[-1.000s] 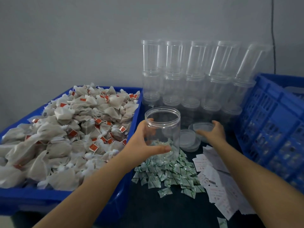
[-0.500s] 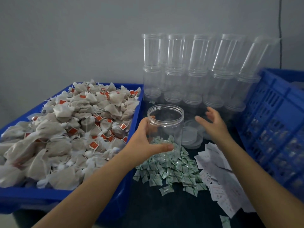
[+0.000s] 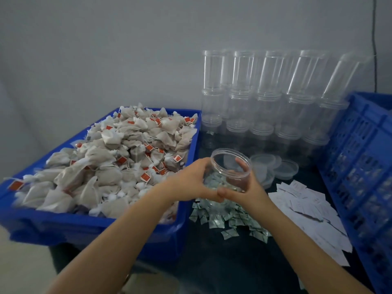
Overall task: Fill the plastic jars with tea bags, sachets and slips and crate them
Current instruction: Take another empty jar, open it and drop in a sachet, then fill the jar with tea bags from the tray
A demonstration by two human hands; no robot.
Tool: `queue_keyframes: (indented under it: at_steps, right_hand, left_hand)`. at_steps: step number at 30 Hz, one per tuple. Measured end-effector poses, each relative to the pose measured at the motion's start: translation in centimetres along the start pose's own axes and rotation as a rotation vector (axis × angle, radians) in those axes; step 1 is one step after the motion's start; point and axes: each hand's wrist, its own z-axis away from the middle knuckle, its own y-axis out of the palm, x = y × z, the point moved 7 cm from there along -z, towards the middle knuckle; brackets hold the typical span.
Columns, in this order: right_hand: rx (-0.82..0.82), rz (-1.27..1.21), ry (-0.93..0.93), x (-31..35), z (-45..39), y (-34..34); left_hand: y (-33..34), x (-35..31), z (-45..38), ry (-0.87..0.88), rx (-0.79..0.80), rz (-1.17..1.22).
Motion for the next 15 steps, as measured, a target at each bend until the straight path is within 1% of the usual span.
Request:
queue_keyframes:
  at_steps: [1,2,3,5,7,8,10,12,13,15]
  right_hand:
    - [-0.010,-0.009,0.004,-0.5,0.3,0.2]
    - [-0.019,-0.014,0.006,-1.0,0.6,0.4]
    - [-0.017,-0.017,0.010,-1.6,1.0,0.6]
    - [0.014,-0.013,0.018,-2.6,1.9,1.4]
    - [0.036,-0.016,0.034,-3.9,2.6,2.4]
    - [0.030,-0.023,0.038,-4.6,2.8,2.7]
    - [0.014,-0.025,0.023,-5.6,3.1,3.3]
    - [0.008,-0.002,-0.014,-6.2,3.3,3.9]
    - [0.002,0.017,-0.032,-6.4,3.4,4.1]
    - [-0.011,0.043,-0.055,-7.0,3.5,4.4]
  left_hand:
    - [-0.7,0.4,0.2,-0.026,0.029,-0.047]
    - [-1.7,0.9,0.5,-0.060,0.020,-0.072]
    - [-3.1,1.4,0.7,-0.096,-0.027,-0.067]
    - [-6.1,2.6,1.2,-0.139,-0.187,-0.021]
    - [-8.3,4.0,1.5,-0.191,-0.311,-0.093]
    - [-8.9,4.8,1.5,-0.226,-0.333,-0.171]
    - [-8.6,6.3,1.0,-0.289,-0.285,-0.337]
    - [-7.1,7.6,0.3,-0.317,-0.175,-0.467]
    - [-6.4,8.2,-0.1,-0.326,-0.134,-0.504]
    - [-5.4,9.1,-0.6,-0.346,-0.092,-0.479]
